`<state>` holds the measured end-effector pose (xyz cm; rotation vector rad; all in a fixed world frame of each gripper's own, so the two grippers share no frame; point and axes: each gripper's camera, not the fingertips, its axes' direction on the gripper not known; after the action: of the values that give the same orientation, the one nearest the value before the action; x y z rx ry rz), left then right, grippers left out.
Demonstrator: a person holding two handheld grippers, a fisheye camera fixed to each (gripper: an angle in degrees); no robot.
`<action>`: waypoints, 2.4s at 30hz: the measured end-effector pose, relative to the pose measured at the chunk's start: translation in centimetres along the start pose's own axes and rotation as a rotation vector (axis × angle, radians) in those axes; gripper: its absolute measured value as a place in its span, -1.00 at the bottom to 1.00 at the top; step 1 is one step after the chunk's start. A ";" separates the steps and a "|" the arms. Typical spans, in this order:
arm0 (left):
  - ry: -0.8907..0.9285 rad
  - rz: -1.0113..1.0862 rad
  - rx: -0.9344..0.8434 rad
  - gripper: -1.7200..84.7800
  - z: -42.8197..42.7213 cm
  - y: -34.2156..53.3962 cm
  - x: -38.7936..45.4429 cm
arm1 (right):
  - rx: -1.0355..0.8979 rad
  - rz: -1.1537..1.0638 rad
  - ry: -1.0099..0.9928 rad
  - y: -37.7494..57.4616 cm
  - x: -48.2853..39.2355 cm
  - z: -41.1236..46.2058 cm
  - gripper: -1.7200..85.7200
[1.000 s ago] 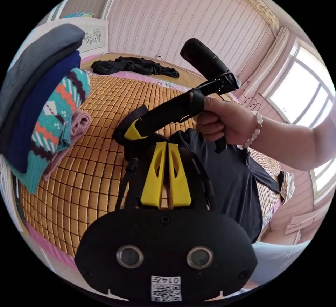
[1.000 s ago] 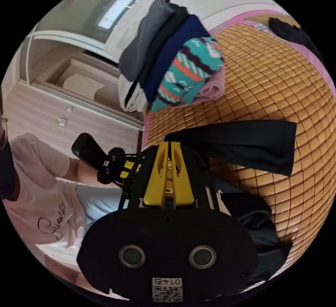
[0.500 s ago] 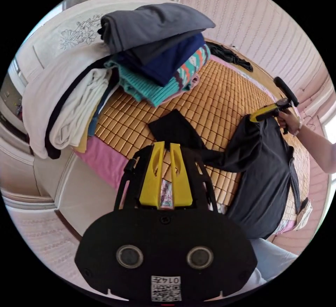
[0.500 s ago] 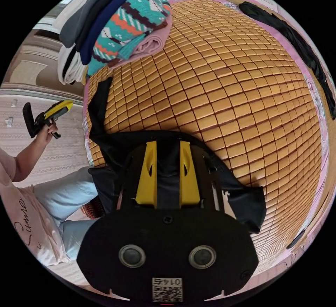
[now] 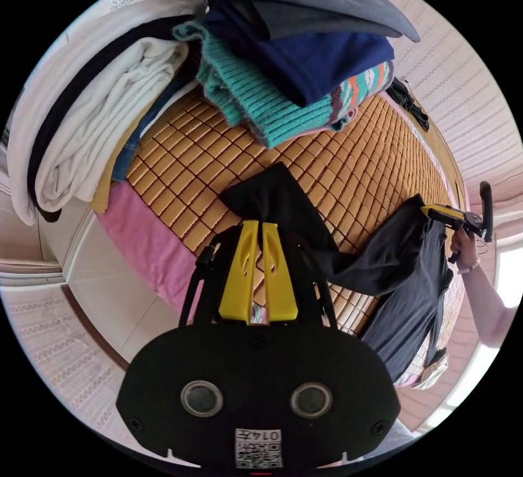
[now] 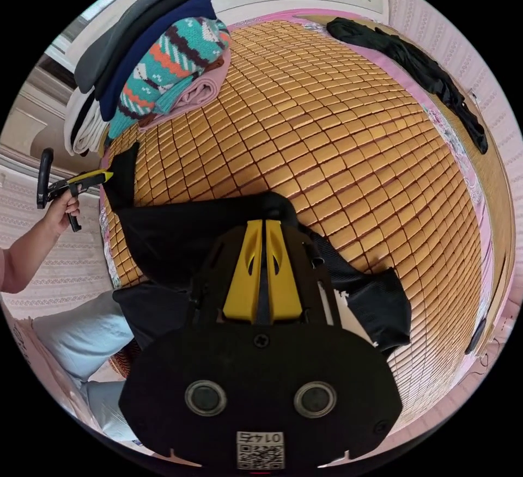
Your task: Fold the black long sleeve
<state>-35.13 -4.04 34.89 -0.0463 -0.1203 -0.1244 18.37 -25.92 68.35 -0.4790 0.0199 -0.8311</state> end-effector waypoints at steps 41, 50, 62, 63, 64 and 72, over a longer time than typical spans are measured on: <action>-0.231 0.115 0.008 -0.86 -2.7 1.2 8.5 | 0.304 0.407 -0.091 14.4 3.7 3.0 -0.82; 0.163 0.811 0.058 -0.90 -2.6 4.5 32.3 | 0.207 1.015 0.080 40.4 1.6 4.8 -0.76; 0.454 1.349 -0.185 -0.87 3.6 14.1 66.6 | 0.140 1.543 0.158 60.3 -4.4 9.5 -0.67; 0.475 1.405 -0.188 -0.86 4.1 15.8 69.0 | 0.147 1.550 0.166 61.4 -4.6 9.8 -0.67; 0.477 1.432 -0.187 -0.85 4.5 16.6 70.2 | 0.158 1.557 0.181 62.4 -4.7 10.1 -0.66; 0.387 1.683 -0.183 -0.83 8.9 24.9 83.0 | 0.318 1.607 0.224 68.6 -1.1 10.8 -0.65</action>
<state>48.74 11.10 52.95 -0.2875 0.3405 1.5338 68.14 18.59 49.21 0.0336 0.4173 0.6978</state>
